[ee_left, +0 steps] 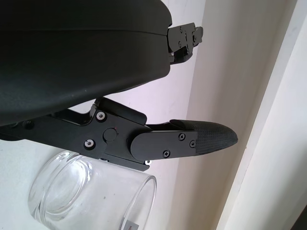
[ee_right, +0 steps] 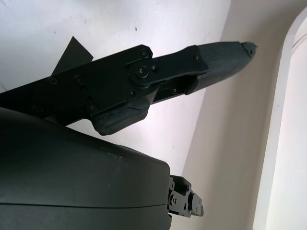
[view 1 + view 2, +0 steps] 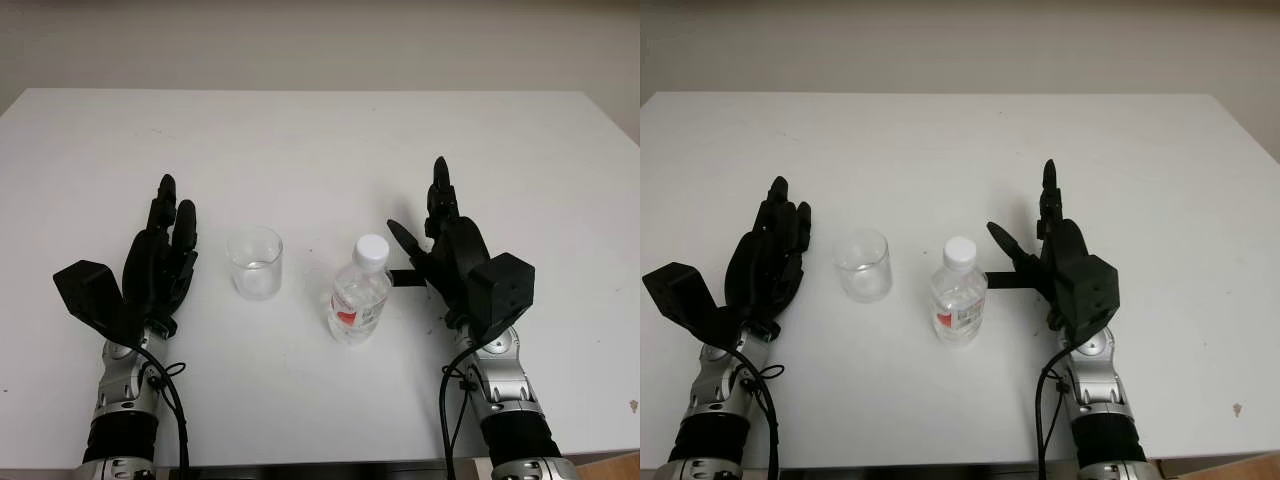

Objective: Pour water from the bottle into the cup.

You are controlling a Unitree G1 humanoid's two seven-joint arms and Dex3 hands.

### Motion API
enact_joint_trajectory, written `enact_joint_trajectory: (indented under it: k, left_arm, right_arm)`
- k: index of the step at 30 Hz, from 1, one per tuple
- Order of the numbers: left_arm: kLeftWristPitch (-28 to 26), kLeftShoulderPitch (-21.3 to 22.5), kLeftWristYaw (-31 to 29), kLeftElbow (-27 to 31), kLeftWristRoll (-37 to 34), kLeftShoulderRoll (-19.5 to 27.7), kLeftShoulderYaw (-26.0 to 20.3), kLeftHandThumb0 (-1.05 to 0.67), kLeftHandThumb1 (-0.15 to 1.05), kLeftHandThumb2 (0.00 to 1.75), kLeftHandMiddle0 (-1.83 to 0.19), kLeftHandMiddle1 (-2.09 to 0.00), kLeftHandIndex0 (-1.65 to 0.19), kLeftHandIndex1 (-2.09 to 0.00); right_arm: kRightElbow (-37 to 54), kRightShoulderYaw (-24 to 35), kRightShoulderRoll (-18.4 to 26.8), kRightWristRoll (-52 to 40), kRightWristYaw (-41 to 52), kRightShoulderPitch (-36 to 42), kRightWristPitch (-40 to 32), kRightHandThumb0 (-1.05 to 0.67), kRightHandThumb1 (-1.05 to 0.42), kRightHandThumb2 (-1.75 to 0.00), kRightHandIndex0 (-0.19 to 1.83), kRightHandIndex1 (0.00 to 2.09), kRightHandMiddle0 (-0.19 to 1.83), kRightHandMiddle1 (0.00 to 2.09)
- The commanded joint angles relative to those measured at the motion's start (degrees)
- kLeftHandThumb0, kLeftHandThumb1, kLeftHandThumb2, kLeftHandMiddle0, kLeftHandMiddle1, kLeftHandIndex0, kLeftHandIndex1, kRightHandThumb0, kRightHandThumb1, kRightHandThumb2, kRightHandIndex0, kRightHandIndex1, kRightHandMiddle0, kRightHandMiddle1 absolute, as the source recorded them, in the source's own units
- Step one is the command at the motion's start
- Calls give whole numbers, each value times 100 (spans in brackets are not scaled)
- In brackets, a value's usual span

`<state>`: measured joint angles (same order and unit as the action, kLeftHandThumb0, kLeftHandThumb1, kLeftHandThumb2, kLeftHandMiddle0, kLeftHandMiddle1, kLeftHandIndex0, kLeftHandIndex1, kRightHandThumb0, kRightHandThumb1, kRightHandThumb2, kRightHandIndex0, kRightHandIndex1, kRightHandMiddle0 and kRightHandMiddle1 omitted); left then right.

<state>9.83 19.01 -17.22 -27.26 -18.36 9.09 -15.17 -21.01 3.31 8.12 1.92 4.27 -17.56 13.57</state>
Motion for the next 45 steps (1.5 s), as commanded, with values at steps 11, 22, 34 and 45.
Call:
enact_joint_trajectory:
  k: [11, 22, 34, 45]
  left_arm:
    - [94, 157, 48, -261, 18, -55, -13, -71, 105, 43, 14, -5, 16, -6]
    - [145, 173, 3, -331, 3, -54, -8, -71, 105, 44, 15, -5, 17, -5]
    - [71, 169, 6, -243, 53, -42, 55, -71, 105, 46, 15, -5, 17, -5]
    - [58, 149, 31, -192, 65, -70, 88, -72, 105, 46, 16, -5, 17, -5]
  right_arm:
    - [-240, -7, 58, -89, 198, -159, -8, -102, -105, -23, -19, 0, -19, 0]
    - [511, 143, 672, -667, 1360, 542, 355, -105, -105, -35, -19, 0, -19, 0]
    - [2366, 279, 1034, -1468, 2305, 1876, 46, -105, -105, -23, -19, 0, -19, 0]
    - [2642, -324, 759, -1630, 2569, 1932, -697, -105, -104, -8, -19, 0, -19, 0]
